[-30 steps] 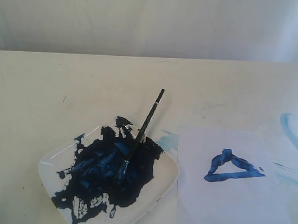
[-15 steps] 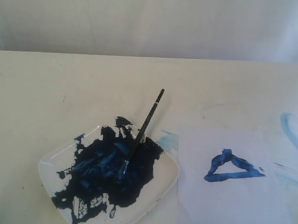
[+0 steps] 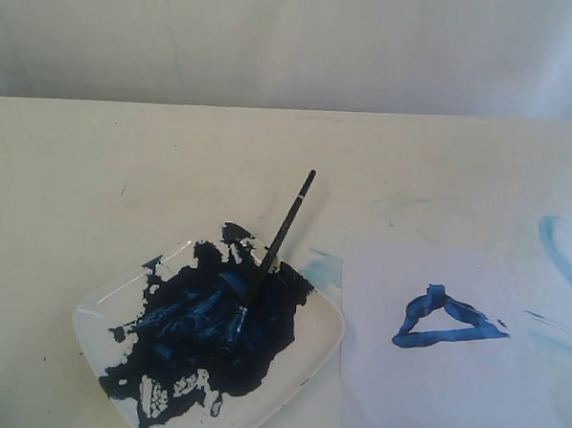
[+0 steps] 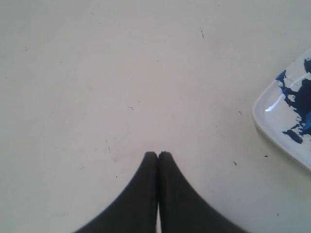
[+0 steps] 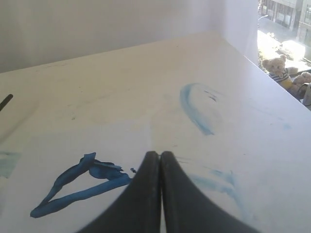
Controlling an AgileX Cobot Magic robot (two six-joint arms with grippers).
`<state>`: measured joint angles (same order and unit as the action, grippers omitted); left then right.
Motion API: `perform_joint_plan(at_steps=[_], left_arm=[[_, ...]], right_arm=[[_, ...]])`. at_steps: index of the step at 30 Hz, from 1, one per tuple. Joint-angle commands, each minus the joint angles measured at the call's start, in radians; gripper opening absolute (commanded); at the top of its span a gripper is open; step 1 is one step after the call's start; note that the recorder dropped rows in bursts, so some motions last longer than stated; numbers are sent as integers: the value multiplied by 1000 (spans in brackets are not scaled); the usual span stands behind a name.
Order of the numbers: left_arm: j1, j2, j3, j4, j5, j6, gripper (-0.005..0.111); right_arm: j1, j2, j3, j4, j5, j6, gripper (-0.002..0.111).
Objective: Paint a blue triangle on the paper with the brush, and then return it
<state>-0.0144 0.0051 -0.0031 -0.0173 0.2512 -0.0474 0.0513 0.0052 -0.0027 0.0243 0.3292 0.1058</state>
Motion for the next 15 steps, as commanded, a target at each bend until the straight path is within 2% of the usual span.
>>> perform_joint_plan(at_steps=[1,10,15], left_arm=[[3,-5,3,-7,3,0,0],[3,-5,3,-7,3,0,0],[3,-5,3,-7,3,0,0]], right_arm=[[13,-5,3,6,-12,-38,0],[116,-5,3,10,-12,-40,0],[134,-5,3,10,-12,-40,0]])
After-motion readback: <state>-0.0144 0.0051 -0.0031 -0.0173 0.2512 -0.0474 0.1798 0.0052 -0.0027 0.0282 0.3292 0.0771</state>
